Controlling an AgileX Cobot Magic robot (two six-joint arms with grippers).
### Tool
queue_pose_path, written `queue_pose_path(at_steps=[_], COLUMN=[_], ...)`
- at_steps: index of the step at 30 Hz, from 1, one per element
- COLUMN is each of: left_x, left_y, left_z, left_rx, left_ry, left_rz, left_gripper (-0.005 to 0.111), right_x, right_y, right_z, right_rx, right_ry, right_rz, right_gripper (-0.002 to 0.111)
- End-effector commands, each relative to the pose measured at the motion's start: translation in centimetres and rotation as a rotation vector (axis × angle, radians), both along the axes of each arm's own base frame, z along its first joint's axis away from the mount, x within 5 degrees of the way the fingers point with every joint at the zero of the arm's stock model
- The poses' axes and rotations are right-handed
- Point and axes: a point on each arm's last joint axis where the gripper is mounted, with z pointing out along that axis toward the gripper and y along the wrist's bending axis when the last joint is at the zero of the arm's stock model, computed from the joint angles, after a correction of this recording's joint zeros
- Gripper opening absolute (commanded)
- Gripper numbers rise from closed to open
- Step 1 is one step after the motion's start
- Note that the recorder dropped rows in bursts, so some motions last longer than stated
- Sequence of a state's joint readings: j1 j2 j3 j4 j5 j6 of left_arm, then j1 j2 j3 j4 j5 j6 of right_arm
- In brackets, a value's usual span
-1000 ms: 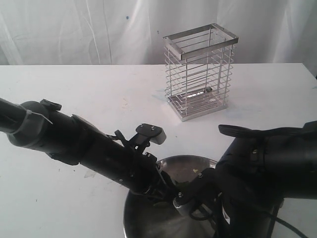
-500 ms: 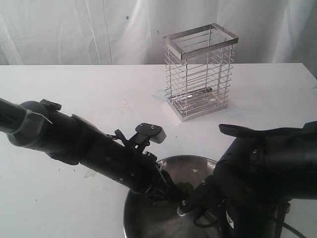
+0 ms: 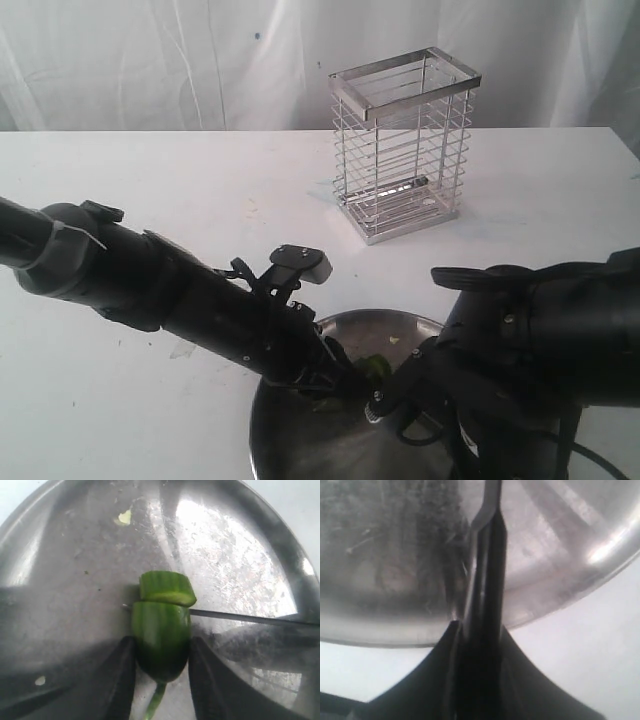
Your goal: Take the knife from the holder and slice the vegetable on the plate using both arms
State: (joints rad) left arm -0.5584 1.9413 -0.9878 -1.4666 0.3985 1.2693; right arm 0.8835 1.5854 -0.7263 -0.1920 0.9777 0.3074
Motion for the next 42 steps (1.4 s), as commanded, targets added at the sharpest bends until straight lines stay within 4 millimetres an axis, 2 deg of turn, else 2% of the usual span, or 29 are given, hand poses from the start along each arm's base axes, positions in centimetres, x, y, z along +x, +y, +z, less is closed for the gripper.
queue_pose_path(at_steps=[1, 5, 14, 28, 36, 42], left_x=[-0.1, -0.1, -0.1, -0.4, -0.5, -0.7], left_y=[-0.1, -0.1, -0.2, -0.4, -0.4, -0.4], left_z=[0.1, 0.1, 0.1, 0.3, 0.3, 0.3], left_rx=[-0.018, -0.018, -0.024, -0.053, -0.051, -0.058], left_ry=[0.017, 0.017, 0.025, 0.046, 0.045, 0.051], left_rz=[0.005, 0.005, 0.001, -0.025, -0.028, -0.054], left_gripper=[0.039, 0.039, 0.039, 0.039, 0.039, 0.039], right_x=[-0.8, -0.8, 0.4, 2.5, 2.1, 2.9], right_y=[-0.4, -0.5, 1.1, 3.7, 2.8, 2.3], right_z=[0.1, 0.1, 0.8, -1.1, -0.6, -0.5], right_rx=[-0.040, -0.054, 0.018, 0.001, -0.107, -0.176], right_ry=[0.089, 0.104, 0.049, 0.084, 0.147, 0.064], right_rz=[0.054, 0.067, 0.074, 0.113, 0.132, 0.133], right_gripper=[0.000, 0.000, 0.000, 0.000, 0.000, 0.000])
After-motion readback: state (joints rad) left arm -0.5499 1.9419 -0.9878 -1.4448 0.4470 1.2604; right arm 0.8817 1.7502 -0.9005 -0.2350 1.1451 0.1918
